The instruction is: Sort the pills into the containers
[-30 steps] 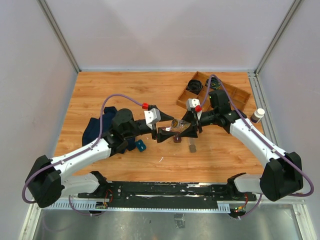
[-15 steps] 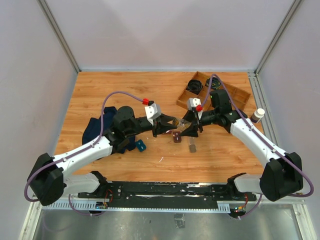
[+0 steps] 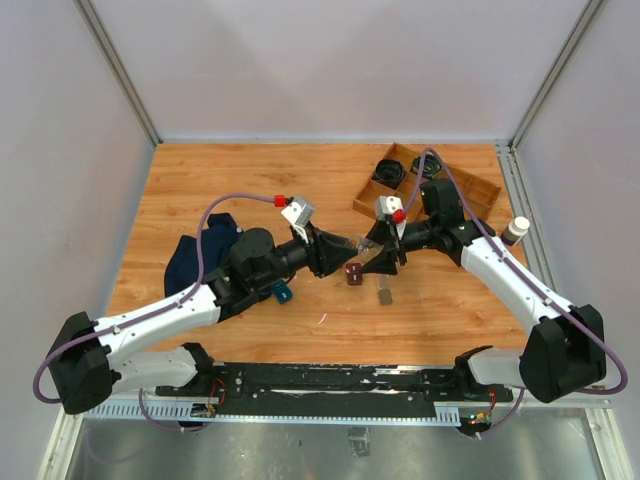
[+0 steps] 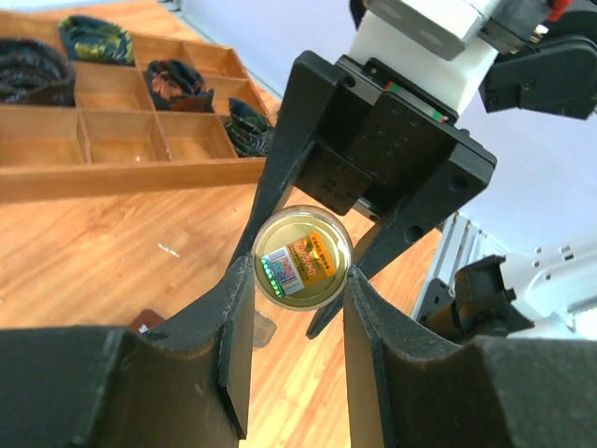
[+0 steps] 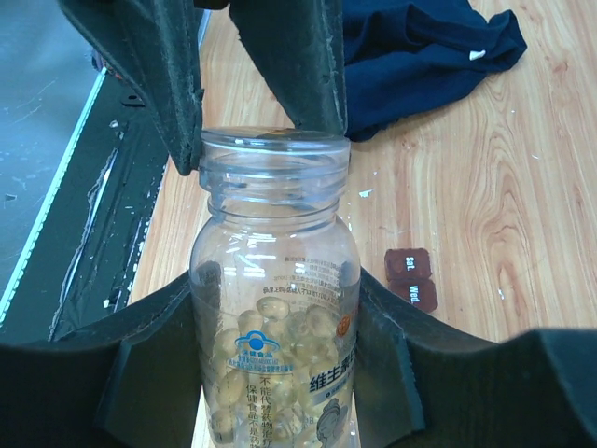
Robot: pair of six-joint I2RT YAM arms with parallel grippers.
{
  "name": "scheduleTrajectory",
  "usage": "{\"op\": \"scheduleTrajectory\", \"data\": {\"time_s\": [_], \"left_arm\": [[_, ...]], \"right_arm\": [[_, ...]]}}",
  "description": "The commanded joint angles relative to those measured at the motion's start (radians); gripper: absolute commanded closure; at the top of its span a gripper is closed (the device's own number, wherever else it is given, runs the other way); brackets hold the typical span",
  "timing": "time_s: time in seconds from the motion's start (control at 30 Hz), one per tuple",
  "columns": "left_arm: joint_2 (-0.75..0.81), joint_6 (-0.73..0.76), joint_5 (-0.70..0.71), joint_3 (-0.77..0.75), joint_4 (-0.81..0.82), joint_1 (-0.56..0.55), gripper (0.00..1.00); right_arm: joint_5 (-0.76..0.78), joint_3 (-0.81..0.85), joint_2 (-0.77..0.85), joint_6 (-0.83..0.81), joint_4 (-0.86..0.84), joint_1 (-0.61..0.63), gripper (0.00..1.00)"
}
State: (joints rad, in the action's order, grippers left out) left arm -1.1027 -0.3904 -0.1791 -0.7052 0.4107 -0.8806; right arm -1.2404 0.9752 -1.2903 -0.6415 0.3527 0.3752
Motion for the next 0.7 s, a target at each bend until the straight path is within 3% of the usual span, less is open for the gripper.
{"op": "scheduleTrajectory", "data": {"time_s": [0.0, 0.2, 0.33, 0.47, 0.57, 0.67], "left_arm": [[0.002, -0.134, 0.168, -0.033, -0.049, -0.066, 0.98], [-0.022, -0.109, 0.172, -0.043, -0.055, -0.067, 0.92], [-0.025, -0.094, 0.151, -0.044, -0.054, -0.067, 0.76], [-0.014, -0.083, 0.144, -0.036, -0.055, -0.067, 0.53], [-0.002, -0.071, 0.133, -0.033, -0.055, -0.067, 0.41], [0.007, -0.063, 0.126, -0.029, -0.055, -0.067, 0.35]], "right_arm": [[-0.002, 0.031, 0.008, -0.016, -0.012, -0.004, 0.99], [0.000, 0.030, 0.012, -0.017, -0.012, -0.004, 0.99], [-0.001, 0.029, 0.013, -0.017, -0.012, -0.005, 0.99], [-0.002, 0.030, 0.013, -0.017, -0.012, -0.007, 0.99], [-0.003, 0.030, 0.015, -0.017, -0.012, -0.007, 0.99], [-0.004, 0.029, 0.016, -0.016, -0.012, -0.007, 0.99]]}}
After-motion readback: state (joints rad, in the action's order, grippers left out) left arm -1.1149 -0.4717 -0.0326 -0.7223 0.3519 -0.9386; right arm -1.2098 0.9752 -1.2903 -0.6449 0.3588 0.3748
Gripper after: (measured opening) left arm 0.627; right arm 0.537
